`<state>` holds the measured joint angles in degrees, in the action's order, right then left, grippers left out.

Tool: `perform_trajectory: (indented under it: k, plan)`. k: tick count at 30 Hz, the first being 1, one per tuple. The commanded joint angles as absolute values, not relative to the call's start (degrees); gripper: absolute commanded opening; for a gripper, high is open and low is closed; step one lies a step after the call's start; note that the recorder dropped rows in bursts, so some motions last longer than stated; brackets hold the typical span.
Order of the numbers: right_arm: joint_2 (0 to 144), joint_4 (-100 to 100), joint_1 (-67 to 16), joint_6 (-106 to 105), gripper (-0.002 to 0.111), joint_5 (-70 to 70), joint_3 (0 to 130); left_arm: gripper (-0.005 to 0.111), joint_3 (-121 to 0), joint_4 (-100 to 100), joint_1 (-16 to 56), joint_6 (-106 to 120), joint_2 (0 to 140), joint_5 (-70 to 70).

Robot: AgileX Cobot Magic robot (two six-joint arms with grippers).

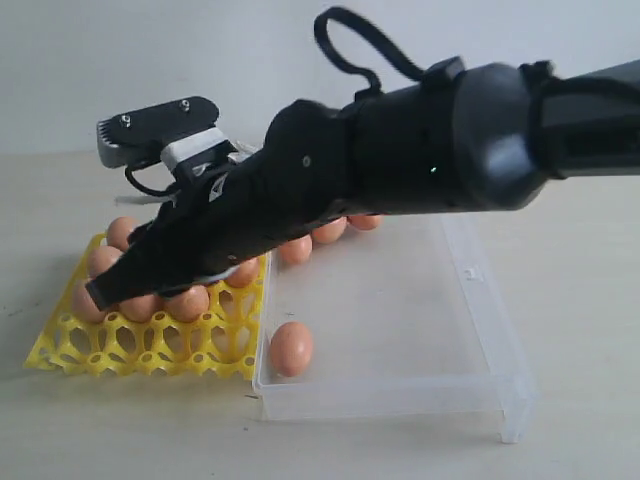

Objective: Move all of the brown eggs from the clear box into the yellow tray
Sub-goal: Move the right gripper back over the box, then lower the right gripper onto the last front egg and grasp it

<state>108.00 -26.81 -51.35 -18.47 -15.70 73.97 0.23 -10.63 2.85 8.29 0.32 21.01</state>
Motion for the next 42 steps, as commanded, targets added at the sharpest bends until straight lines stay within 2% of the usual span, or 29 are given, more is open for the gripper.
perform_trajectory:
  k: [1, 6, 16, 37, 42]
  plan:
    - [104.8, -27.6, -47.2, -18.7, 0.032, -32.5, 73.3, 0.0, 0.0, -10.7, 2.8, 8.3, 0.0, 20.5]
    - [103.7, -26.4, -39.2, -11.3, 0.035, -36.9, 71.6, 0.0, 0.0, -10.7, 2.8, 8.3, 0.0, 20.5]
    - [107.1, -30.6, -34.2, -7.6, 0.058, -38.7, 70.6, 0.0, 0.0, -10.7, 2.8, 8.3, 0.0, 20.5]
    - [116.9, -36.1, -33.5, -7.5, 0.058, -30.0, 70.6, 0.0, 0.0, -10.7, 2.8, 8.3, 0.0, 20.5]
    - [117.1, -36.5, -33.5, -7.5, 0.054, -30.2, 70.6, 0.0, 0.0, -10.7, 2.8, 8.3, 0.0, 20.5]
